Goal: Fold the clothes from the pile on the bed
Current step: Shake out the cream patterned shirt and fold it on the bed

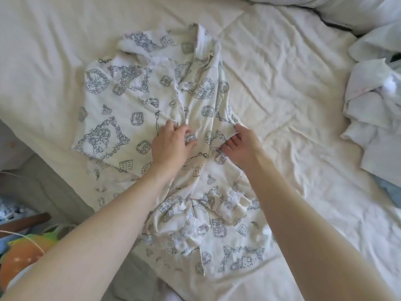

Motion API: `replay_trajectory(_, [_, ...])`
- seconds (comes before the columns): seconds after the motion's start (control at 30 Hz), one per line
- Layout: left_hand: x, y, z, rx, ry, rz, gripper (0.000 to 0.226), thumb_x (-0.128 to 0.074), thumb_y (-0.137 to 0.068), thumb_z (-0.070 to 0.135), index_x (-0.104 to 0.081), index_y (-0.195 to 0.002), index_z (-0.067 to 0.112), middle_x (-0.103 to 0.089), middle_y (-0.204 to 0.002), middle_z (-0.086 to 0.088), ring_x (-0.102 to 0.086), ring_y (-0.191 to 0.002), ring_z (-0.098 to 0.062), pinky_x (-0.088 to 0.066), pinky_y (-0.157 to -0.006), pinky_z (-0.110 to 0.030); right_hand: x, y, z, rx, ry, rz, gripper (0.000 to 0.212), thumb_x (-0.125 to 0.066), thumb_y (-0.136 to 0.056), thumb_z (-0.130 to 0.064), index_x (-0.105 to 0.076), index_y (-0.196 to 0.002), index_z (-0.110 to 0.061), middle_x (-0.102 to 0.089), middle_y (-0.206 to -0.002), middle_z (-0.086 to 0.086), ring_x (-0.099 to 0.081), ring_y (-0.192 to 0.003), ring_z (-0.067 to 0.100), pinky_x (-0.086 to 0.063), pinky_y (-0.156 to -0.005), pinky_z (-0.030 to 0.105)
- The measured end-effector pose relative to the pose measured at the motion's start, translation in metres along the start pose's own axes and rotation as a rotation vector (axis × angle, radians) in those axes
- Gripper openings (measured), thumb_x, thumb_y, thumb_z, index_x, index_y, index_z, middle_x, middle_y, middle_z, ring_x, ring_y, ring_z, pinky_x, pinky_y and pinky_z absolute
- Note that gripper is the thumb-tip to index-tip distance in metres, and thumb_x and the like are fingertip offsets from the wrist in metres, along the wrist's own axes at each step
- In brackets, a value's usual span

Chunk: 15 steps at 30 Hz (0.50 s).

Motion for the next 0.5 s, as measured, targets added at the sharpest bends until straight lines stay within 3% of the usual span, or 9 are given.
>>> replay_trajectory(0.07, [0.003,-0.002,-0.009,0.039,0.04,0.029,0.018,-0.06,-0.09,0.032,-0.065,-0.098,0.017,-0.052,-0.102,-0.003,-0.05,-0.095,-0.02,-0.039,-0.061,-0.028,0.005,0.0,-0.004,0.001,-0.018,0.019,0.01,-0.053,-0.095,-0.014,-0.056,-0.088,-0.009,-0.063,-0.085,0.003,-0.062,-0.081,0.017,-0.05,-0.085,0.031])
replay_trajectory(0.13, [0.009,-0.004,-0.025,0.154,0.184,0.049,0.012,-0.059,-0.09,0.027,-0.065,-0.087,0.018,-0.052,-0.092,0.005,-0.049,-0.083,-0.012,-0.035,-0.061,-0.024,0.013,-0.001,-0.008,-0.003,-0.072,0.028,0.006,-0.055,-0.094,-0.013,-0.057,-0.09,-0.009,-0.064,-0.086,0.002,-0.063,-0.08,0.015,-0.051,-0.072,0.027])
replay_trajectory(0.27, [0.023,-0.012,-0.053,0.418,0.471,0.032,0.019,-0.057,-0.087,0.022,-0.058,-0.068,0.026,-0.057,-0.07,0.015,-0.053,-0.065,-0.002,-0.033,-0.052,-0.012,0.026,-0.005,-0.015,0.022,-0.223,0.074,0.004,-0.059,-0.092,-0.011,-0.057,-0.093,-0.007,-0.065,-0.079,0.002,-0.063,-0.074,0.014,-0.05,-0.06,0.024])
replay_trajectory(0.4, [0.043,-0.043,-0.014,0.234,0.391,0.134,0.012,-0.051,-0.091,0.02,-0.057,-0.081,0.019,-0.057,-0.073,0.011,-0.053,-0.066,-0.003,-0.035,-0.054,-0.007,0.026,-0.009,-0.013,0.037,-0.139,0.04,0.009,-0.057,-0.094,-0.017,-0.058,-0.089,-0.009,-0.066,-0.084,0.003,-0.063,-0.081,0.015,-0.052,-0.076,0.028])
replay_trajectory(0.5, [0.038,-0.087,0.034,0.084,0.35,0.132,0.017,-0.051,-0.092,0.034,-0.055,-0.095,0.017,-0.057,-0.089,0.005,-0.055,-0.08,-0.014,-0.04,-0.065,-0.017,0.026,-0.011,-0.011,0.024,-0.115,-0.007,0.013,-0.054,-0.096,-0.022,-0.059,-0.094,-0.009,-0.07,-0.084,0.004,-0.064,-0.087,0.017,-0.05,-0.084,0.032])
Point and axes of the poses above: each hand's wrist, its own y-axis away from the middle knuckle, its own x-axis out of the back of the hand, z = x × y, the point moved 8 cm from there along -y, towards the middle knuckle
